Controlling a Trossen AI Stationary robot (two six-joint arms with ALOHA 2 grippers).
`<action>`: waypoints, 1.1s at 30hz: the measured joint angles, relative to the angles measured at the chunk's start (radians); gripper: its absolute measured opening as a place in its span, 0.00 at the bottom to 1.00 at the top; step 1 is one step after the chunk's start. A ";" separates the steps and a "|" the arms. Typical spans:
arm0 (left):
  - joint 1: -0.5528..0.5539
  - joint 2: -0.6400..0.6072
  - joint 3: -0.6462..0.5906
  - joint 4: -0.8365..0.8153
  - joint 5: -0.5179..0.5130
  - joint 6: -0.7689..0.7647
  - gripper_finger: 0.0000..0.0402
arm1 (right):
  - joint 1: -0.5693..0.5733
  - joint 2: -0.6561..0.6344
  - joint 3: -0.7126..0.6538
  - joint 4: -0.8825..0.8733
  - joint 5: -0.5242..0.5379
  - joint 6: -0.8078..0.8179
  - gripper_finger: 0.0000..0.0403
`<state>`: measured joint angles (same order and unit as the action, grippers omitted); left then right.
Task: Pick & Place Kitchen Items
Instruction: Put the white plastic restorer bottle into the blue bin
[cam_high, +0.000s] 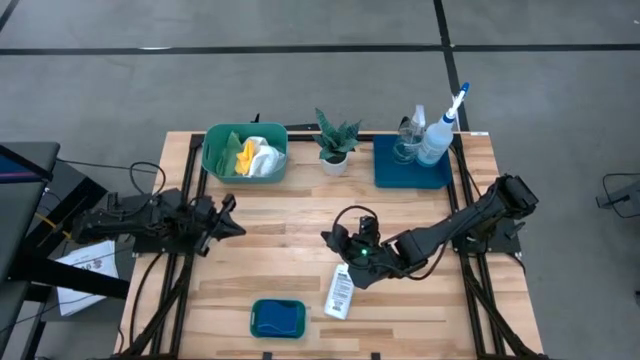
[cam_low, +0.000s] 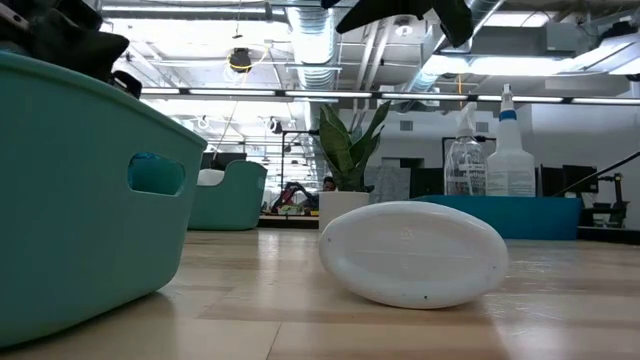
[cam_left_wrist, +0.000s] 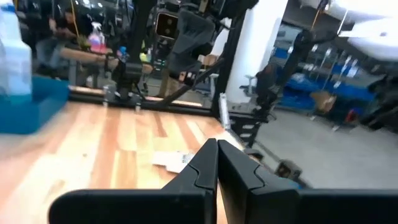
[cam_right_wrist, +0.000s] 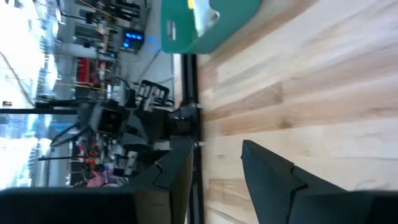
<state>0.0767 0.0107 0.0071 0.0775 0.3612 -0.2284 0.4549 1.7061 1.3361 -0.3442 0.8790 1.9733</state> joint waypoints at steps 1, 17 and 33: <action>-0.001 -0.001 0.000 0.002 0.003 -0.024 0.01 | -0.004 0.000 0.000 -0.009 -0.010 0.005 0.33; -0.001 0.025 -0.001 0.031 0.003 -0.045 0.01 | -0.050 0.122 0.037 -0.227 -0.468 0.203 0.33; -0.001 0.117 -0.001 0.054 -0.002 -0.046 0.01 | -0.062 0.256 0.262 -0.776 -0.560 0.235 0.35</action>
<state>0.0757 0.1281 0.0059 0.1314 0.3592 -0.2741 0.3933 1.9620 1.5984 -1.1207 0.3193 2.2082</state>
